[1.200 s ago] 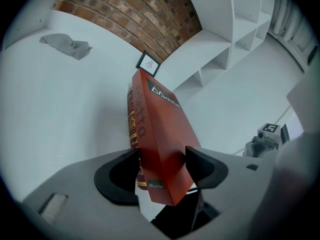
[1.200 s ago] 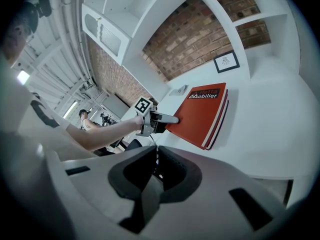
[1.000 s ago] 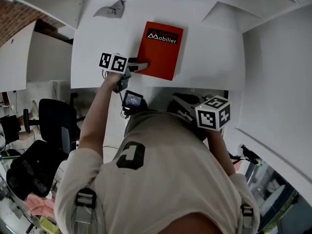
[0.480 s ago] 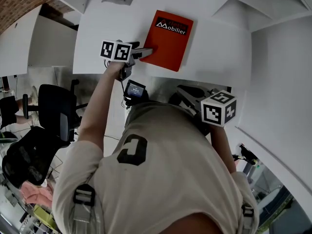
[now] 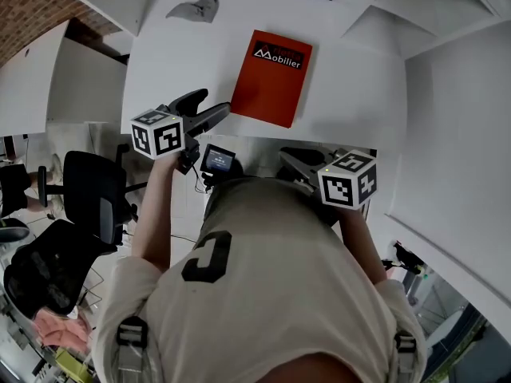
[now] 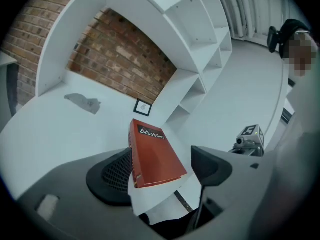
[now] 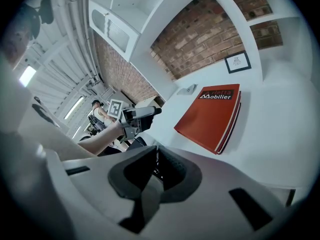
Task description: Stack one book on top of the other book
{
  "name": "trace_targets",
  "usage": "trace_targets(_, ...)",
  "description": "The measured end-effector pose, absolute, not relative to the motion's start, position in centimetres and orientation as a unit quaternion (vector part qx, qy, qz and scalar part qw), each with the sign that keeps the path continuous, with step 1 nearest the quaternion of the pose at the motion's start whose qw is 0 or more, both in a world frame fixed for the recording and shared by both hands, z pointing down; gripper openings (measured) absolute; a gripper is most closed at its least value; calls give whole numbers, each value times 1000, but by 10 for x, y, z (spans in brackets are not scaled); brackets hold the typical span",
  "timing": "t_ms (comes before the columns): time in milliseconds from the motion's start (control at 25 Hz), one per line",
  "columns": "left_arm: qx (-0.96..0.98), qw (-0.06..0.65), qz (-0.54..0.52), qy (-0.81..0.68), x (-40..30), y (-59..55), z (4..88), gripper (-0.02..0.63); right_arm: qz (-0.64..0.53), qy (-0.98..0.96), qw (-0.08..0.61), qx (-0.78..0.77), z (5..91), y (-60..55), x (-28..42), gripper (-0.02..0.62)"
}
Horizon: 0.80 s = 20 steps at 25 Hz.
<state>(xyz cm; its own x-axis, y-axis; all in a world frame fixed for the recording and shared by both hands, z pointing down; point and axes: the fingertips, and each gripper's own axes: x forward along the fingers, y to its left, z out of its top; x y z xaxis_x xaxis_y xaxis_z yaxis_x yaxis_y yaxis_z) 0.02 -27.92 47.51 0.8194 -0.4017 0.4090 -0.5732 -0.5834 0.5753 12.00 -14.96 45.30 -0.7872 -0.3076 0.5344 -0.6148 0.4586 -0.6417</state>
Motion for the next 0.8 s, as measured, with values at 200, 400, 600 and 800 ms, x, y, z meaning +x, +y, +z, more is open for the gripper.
trace_targets(200, 896, 333, 89, -279, -15, -268, 445, 359, 429, -845, 172, 268, 446, -157, 108, 11)
trace_targets(400, 907, 297, 71, -289, -40, -258, 423, 349, 405, -867, 172, 236, 439, -155, 75, 9)
trace_targets(600, 904, 288, 48, -312, -84, -242, 407, 314, 399, -870, 196, 215, 432, -148, 37, 9)
trace_targets(800, 906, 268, 39, -326, -117, -232, 402, 215, 394, -871, 209, 207, 433, -144, 7, 9)
